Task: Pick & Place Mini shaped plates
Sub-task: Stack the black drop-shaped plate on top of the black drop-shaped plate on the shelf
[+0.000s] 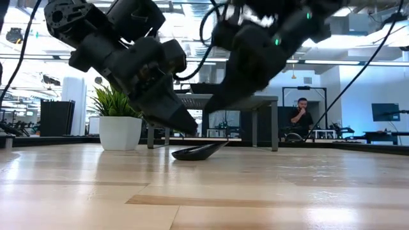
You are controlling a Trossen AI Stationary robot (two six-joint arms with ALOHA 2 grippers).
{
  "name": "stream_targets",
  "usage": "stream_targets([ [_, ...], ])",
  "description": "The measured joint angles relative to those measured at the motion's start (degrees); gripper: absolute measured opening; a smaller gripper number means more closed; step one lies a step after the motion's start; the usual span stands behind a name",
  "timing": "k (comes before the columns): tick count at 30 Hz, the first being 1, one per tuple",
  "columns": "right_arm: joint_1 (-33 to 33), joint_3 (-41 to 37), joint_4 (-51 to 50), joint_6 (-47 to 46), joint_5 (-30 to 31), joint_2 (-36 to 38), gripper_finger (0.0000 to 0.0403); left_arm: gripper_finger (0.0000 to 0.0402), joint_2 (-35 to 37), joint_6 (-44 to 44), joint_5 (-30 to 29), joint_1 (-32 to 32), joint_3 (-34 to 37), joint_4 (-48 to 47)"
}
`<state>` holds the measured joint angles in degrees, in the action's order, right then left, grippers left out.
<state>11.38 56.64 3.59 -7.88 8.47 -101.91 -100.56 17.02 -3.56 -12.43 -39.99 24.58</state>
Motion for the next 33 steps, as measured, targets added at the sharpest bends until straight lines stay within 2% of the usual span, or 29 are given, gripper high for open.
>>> stream_targets([
  [5, -1.8, 1.9, -11.1, 5.3, 2.1, 8.9, 0.0, 0.0108, -1.9, 0.1, -1.5, 0.1, 0.0, 4.2],
  [8, -2.7, 1.9, -16.0, 6.1, 7.4, 14.8, 0.0, 0.0108, -3.8, 1.9, -1.3, -0.4, -0.1, 6.2],
  [11, -3.3, 1.4, -17.9, 6.9, 13.5, 20.2, 0.0, 0.0108, -6.5, 3.2, -1.2, -0.7, -0.7, 6.4],
  [14, -4.0, -0.1, -17.9, 6.7, 15.5, 24.0, 0.0, 0.0108, -8.3, 3.2, -1.0, -1.2, -2.0, 6.9],
  [18, -4.1, -1.0, -18.1, 5.5, 15.6, 25.5, 0.0, 0.0108, -9.2, 3.3, -1.3, -1.3, -2.3, 6.8],
  [22, -3.7, -1.0, -18.0, 5.5, 15.5, 24.7, 0.0, 0.0108, -9.2, 3.8, -4.0, -1.2, -2.3, 6.5],
  [29, -3.4, -1.1, -17.9, 5.5, 15.4, 23.9, 0.0, 0.0107, -9.0, 4.5, -4.4, -1.5, -2.4, 4.9],
  [33, -3.4, -1.0, -18.1, 5.4, 15.4, 23.8, 0.0, 0.0086, -8.9, 4.3, -4.7, -1.7, -2.4, 3.3],
])
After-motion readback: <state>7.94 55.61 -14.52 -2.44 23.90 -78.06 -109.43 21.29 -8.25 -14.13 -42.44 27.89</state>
